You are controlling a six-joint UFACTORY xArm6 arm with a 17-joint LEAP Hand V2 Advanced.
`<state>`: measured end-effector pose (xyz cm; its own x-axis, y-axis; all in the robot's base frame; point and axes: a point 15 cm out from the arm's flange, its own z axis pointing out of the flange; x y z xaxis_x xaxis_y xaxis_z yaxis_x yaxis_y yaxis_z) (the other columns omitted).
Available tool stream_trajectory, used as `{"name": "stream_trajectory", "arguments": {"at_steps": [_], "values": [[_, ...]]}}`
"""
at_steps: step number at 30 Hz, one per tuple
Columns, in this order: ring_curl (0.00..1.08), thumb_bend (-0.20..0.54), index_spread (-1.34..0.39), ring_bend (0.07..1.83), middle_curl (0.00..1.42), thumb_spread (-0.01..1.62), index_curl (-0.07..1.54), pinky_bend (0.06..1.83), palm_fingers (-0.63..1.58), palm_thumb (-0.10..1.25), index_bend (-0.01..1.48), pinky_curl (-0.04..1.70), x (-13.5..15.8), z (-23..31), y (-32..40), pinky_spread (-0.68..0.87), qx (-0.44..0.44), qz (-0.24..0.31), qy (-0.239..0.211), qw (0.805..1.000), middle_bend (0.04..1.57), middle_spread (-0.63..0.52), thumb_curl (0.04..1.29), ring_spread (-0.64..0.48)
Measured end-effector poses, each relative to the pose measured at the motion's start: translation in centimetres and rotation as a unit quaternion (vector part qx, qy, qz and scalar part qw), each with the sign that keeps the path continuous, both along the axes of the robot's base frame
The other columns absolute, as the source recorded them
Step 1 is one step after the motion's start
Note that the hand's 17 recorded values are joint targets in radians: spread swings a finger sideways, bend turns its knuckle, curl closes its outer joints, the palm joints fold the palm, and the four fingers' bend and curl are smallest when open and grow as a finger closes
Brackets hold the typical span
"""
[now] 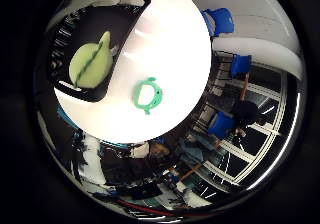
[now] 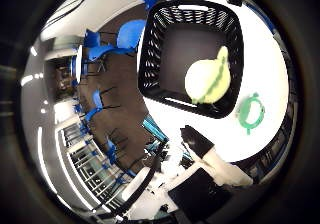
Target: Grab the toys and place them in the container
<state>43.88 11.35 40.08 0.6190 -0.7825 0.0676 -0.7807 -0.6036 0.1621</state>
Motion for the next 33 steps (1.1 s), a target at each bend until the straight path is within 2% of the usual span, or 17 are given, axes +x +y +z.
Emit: {"name": "stream_trajectory", "arguments": {"at_steps": [15,21,28,33], "values": [[0.23,-0.026,-0.39,0.39,0.35,0.98,0.29,0.69,0.09,0.70,0.16,0.21,1.5,-0.7,-10.5,0.43,-0.015,-0.062,0.008,0.998,0.23,0.03,0.35,0.17],[0.23,-0.026,-0.39,0.36,0.34,0.98,0.28,0.64,0.10,0.69,0.16,0.21,0.4,-3.4,-15.2,0.43,-0.015,-0.093,0.046,0.995,0.21,0.03,0.34,0.18],[0.23,-0.026,-0.38,0.34,0.34,0.98,0.28,0.59,0.10,0.67,0.16,0.22,-1.3,-8.0,-17.3,0.43,-0.017,-0.107,0.103,0.989,0.21,0.03,0.34,0.19],[0.24,-0.026,-0.37,0.33,0.34,0.99,0.27,0.57,0.10,0.67,0.16,0.23,-1.6,-12.4,-18.3,0.43,-0.015,-0.106,0.109,0.988,0.21,0.03,0.34,0.19]]}}
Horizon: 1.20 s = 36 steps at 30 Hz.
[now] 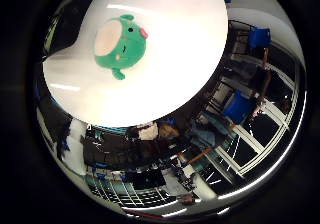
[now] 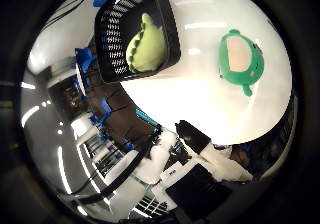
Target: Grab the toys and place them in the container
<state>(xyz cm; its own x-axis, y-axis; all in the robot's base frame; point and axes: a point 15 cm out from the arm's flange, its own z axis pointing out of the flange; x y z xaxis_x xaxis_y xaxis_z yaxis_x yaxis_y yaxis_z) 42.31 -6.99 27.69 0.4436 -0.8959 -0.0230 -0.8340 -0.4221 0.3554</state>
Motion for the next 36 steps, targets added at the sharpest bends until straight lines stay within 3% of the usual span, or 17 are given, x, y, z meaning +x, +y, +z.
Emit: {"name": "stream_trajectory", "arguments": {"at_steps": [13,25,28,30,31,32,34,36], "values": [[0.25,-0.021,-0.37,0.31,0.33,0.99,0.27,0.52,0.11,0.69,0.16,0.25,0.7,-6.1,-2.5,0.43,-0.010,-0.005,-0.028,1.000,0.20,0.03,0.34,0.19],[0.25,-0.023,-0.37,0.30,0.32,0.98,0.27,0.50,0.11,0.73,0.16,0.27,0.2,-9.8,-5.3,0.43,-0.038,-0.010,0.011,0.999,0.20,0.05,0.35,0.19],[0.25,-0.025,-0.33,0.32,0.34,0.97,0.27,0.45,0.20,0.74,0.16,0.25,0.8,-10.6,-5.3,0.43,-0.040,-0.012,0.004,0.999,0.25,-0.01,0.35,0.18],[0.27,-0.025,-0.31,0.41,0.37,0.97,0.27,0.40,0.34,0.74,0.15,0.24,1.3,-10.7,-5.3,0.41,-0.042,-0.015,-0.007,0.999,0.34,-0.10,0.35,0.09],[0.28,-0.024,-0.31,0.47,0.39,0.97,0.26,0.39,0.45,0.74,0.15,0.23,1.5,-10.8,-5.4,0.37,-0.042,-0.016,-0.011,0.999,0.40,-0.14,0.35,0.01],[0.32,-0.025,-0.31,0.60,0.44,0.97,0.27,0.41,0.61,0.74,0.15,0.22,1.6,-10.8,-5.5,0.20,-0.042,-0.017,-0.014,0.999,0.49,-0.22,0.35,-0.12],[0.41,-0.035,-0.35,0.84,0.51,0.98,0.26,0.64,0.90,0.71,0.15,0.28,2.0,-10.7,-6.0,-0.19,-0.042,-0.020,-0.023,0.999,0.57,-0.31,0.34,-0.28],[0.49,-0.037,-0.41,0.96,0.59,1.02,0.31,0.81,1.04,0.65,0.21,0.35,2.3,-10.6,-6.2,-0.35,-0.039,-0.023,-0.033,0.998,0.65,-0.37,0.32,-0.34]]}}
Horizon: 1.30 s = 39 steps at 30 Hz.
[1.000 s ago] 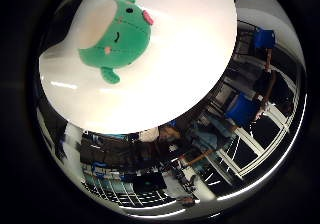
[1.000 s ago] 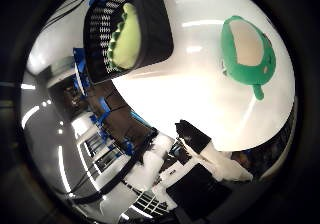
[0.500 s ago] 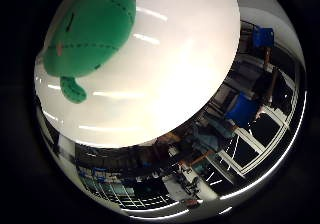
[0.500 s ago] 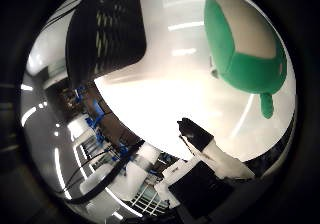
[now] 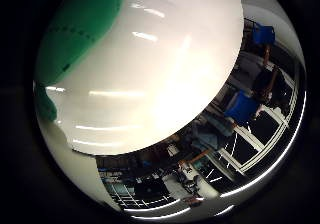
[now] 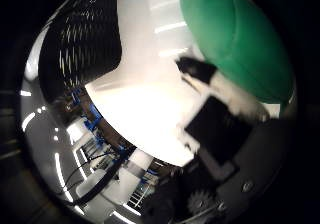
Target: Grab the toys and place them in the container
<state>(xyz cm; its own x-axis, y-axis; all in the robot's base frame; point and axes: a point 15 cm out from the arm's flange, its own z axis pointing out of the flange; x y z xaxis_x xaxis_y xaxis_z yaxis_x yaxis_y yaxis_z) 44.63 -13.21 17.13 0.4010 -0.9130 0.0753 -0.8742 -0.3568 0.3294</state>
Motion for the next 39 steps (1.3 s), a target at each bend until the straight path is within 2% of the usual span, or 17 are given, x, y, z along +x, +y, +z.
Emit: {"name": "stream_trajectory", "arguments": {"at_steps": [3,5,7,8,11,14,19,26,31,36,39], "values": [[0.60,-0.029,-0.48,1.09,0.74,1.08,0.45,1.08,1.10,0.59,0.43,0.50,0.4,0.1,-0.6,-0.39,0.003,-0.005,-0.012,1.000,0.75,-0.43,0.29,-0.36],[0.66,-0.007,-0.50,1.16,0.84,1.16,0.57,1.20,1.08,0.62,0.63,0.58,0.7,0.3,-1.2,-0.35,0.004,-0.010,-0.023,1.000,0.84,-0.45,0.28,-0.36],[0.73,0.036,-0.48,1.21,0.96,1.25,0.71,1.28,1.06,0.73,0.83,0.67,1.0,0.6,-1.6,-0.31,0.006,-0.016,-0.036,0.999,0.96,-0.45,0.29,-0.35],[0.74,0.069,-0.47,1.23,0.98,1.27,0.74,1.30,1.07,0.79,0.86,0.69,1.2,0.7,-1.8,-0.30,0.008,-0.019,-0.040,0.999,0.99,-0.44,0.31,-0.34],[0.81,0.098,-0.42,1.28,1.06,1.31,0.85,1.36,1.00,0.91,0.97,0.79,1.0,0.9,-1.7,-0.26,0.014,-0.020,-0.039,0.999,1.09,-0.42,0.34,-0.33],[0.86,0.098,-0.38,1.32,1.10,1.31,0.92,1.39,0.94,0.97,1.02,0.87,0.7,1.2,-1.4,-0.23,0.015,-0.019,-0.032,0.999,1.15,-0.39,0.37,-0.32],[0.91,0.059,-0.35,1.36,1.13,1.30,0.99,1.40,0.89,1.01,1.07,0.98,-0.6,2.9,-1.2,-0.19,0.015,-0.025,-0.015,0.999,1.21,-0.34,0.41,-0.31],[0.94,0.013,-0.32,1.37,1.13,1.29,1.02,1.36,0.88,1.04,1.08,1.08,-2.5,6.3,-0.5,-0.18,0.014,-0.023,-0.006,1.000,1.24,-0.30,0.46,-0.30],[0.95,-0.009,-0.32,1.37,1.12,1.29,1.03,1.34,0.88,1.05,1.08,1.13,-4.5,9.2,2.5,-0.18,0.016,0.004,0.016,1.000,1.25,-0.28,0.48,-0.30],[0.95,-0.007,-0.31,1.37,1.11,1.28,1.03,1.32,0.90,1.04,1.07,1.15,-5.9,13.7,6.4,-0.18,0.019,0.040,0.003,0.999,1.24,-0.27,0.50,-0.29],[0.95,-0.009,-0.31,1.36,1.11,1.28,1.04,1.30,0.91,1.03,1.06,1.17,-5.8,16.5,8.2,-0.18,0.031,0.046,-0.016,0.998,1.24,-0.26,0.51,-0.29]]}}
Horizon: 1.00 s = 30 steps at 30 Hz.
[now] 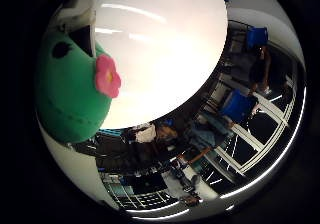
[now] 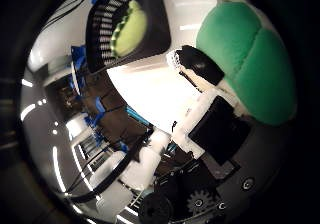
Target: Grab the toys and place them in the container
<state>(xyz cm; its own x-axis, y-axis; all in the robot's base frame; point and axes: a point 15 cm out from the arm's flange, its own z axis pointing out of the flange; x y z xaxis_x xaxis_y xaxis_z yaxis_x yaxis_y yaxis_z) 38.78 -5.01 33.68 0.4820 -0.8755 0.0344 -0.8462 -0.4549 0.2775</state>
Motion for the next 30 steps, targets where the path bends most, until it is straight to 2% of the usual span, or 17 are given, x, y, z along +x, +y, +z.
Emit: {"name": "stream_trajectory", "arguments": {"at_steps": [7,13,26,30], "values": [[0.94,-0.008,-0.31,1.35,1.11,1.28,1.04,1.27,0.92,1.03,1.04,1.19,-0.7,7.6,5.4,-0.18,0.031,0.026,-0.016,0.999,1.22,-0.25,0.53,-0.29],[0.94,-0.008,-0.31,1.34,1.11,1.28,1.04,1.26,0.93,1.02,1.03,1.20,0.1,9.5,10.1,-0.18,0.034,0.047,-0.033,0.998,1.21,-0.25,0.54,-0.29],[0.95,-0.011,-0.32,1.32,1.12,1.28,1.05,1.24,0.95,1.01,1.01,1.21,1.7,6.9,20.8,-0.18,0.051,0.073,-0.034,0.995,1.19,-0.26,0.54,-0.29],[0.94,-0.018,-0.32,1.31,1.12,1.31,1.05,1.24,0.93,0.94,0.98,1.19,2.8,5.4,22.6,-0.19,0.051,0.071,-0.039,0.995,1.17,-0.26,0.52,-0.29]]}}
